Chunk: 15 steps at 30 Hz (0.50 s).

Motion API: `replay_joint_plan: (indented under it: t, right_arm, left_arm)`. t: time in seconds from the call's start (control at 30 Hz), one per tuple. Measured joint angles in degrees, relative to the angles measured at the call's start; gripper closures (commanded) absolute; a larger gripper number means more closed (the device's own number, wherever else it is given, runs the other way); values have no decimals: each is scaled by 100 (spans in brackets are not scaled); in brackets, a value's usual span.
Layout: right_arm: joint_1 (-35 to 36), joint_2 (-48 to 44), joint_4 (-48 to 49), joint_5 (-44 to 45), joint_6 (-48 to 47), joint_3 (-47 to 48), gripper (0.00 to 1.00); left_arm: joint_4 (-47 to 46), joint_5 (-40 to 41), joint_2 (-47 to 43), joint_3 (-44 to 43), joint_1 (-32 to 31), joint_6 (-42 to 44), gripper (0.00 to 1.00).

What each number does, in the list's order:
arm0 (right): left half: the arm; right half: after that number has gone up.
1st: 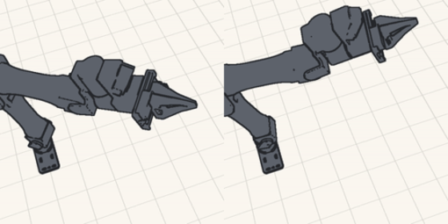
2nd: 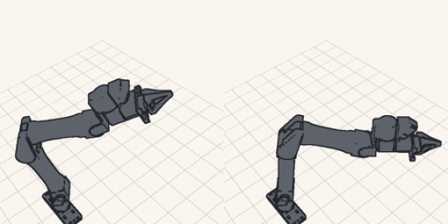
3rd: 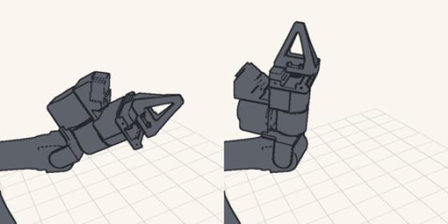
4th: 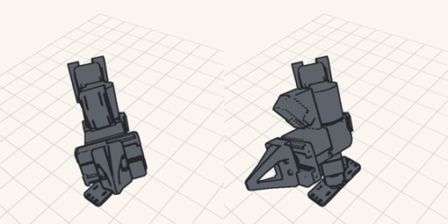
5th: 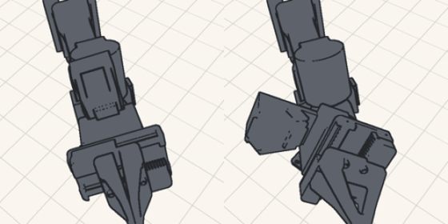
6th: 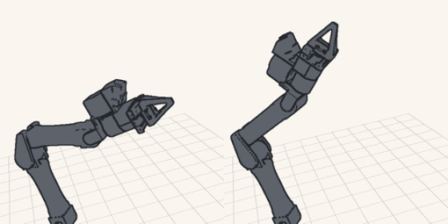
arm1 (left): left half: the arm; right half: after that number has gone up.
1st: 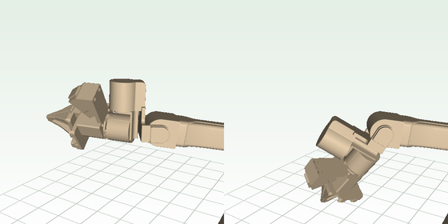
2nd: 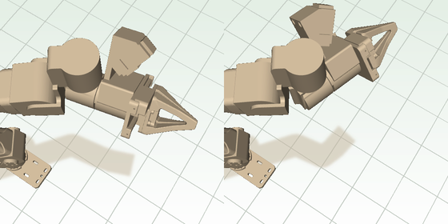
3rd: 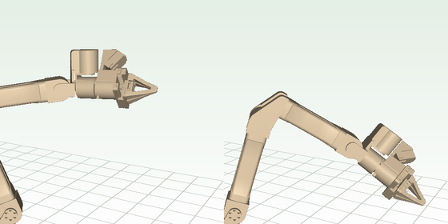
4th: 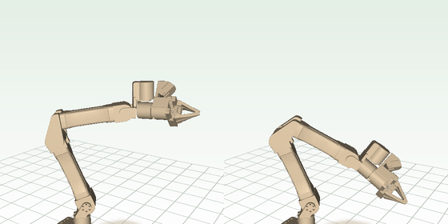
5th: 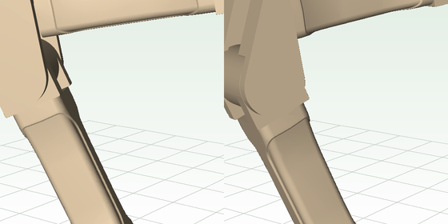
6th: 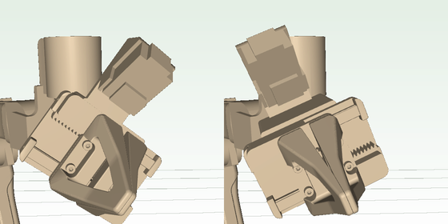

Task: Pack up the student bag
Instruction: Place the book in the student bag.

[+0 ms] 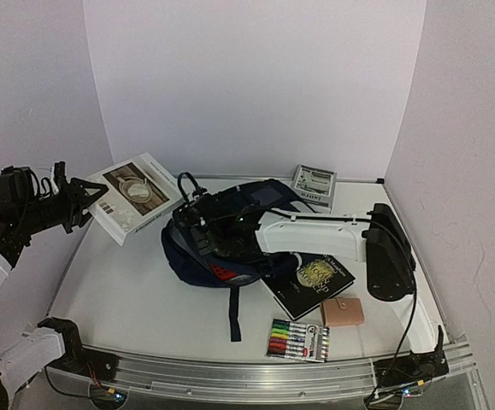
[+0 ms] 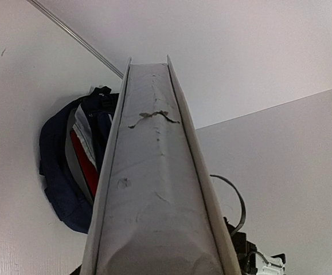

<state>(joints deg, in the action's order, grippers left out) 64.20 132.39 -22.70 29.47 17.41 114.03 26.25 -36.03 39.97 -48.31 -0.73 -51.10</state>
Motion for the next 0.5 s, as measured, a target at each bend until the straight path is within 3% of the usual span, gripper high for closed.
replay_joint_plan:
  t: [0.23,0.5]
  right_arm:
    - [-333,-1132,473,-251,463,-795,100]
    - [-735,-1935,1154,-903,1053,-1856,100]
  left_arm:
    - [-657,-782,-190,174,0,-96,69]
    - [-674,-1186,-550,359,0,-54,69]
